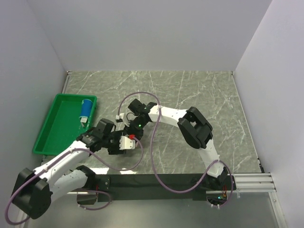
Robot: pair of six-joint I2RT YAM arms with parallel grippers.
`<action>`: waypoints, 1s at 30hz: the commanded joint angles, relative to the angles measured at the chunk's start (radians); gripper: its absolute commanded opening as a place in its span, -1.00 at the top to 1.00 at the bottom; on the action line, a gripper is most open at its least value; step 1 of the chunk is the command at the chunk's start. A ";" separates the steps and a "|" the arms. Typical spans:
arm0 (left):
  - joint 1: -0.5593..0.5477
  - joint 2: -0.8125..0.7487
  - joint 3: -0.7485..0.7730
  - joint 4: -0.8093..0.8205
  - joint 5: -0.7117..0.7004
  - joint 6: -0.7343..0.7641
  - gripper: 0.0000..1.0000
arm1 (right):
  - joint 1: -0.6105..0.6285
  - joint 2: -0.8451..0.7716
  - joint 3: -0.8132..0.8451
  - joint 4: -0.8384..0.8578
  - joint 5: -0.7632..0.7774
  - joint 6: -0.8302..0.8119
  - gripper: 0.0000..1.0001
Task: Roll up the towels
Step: Place the rolled towel into the container
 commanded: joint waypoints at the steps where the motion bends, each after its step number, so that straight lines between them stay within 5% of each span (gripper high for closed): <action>1: -0.037 0.045 -0.025 0.172 -0.081 -0.064 -0.32 | -0.008 0.071 0.004 -0.044 0.012 -0.008 1.00; 8: -0.109 0.175 -0.080 0.314 -0.220 -0.078 -0.11 | -0.024 0.128 0.072 -0.132 -0.076 -0.033 1.00; 16: -0.113 0.283 -0.065 0.257 -0.202 -0.057 -0.01 | -0.054 0.166 0.120 -0.190 -0.181 -0.035 1.00; 22: -0.113 0.232 -0.023 0.105 -0.109 -0.055 0.71 | -0.111 0.142 0.144 -0.205 -0.281 0.048 1.00; 25: -0.111 0.196 0.035 0.021 -0.067 -0.154 0.99 | -0.138 0.126 0.185 -0.271 -0.295 0.050 0.59; 27: -0.108 0.167 0.084 -0.019 -0.058 -0.199 0.99 | -0.157 0.101 0.196 -0.290 -0.297 0.057 0.15; 30: -0.059 0.131 0.161 -0.111 -0.012 -0.276 0.99 | -0.207 0.044 0.181 -0.297 -0.286 0.073 -0.11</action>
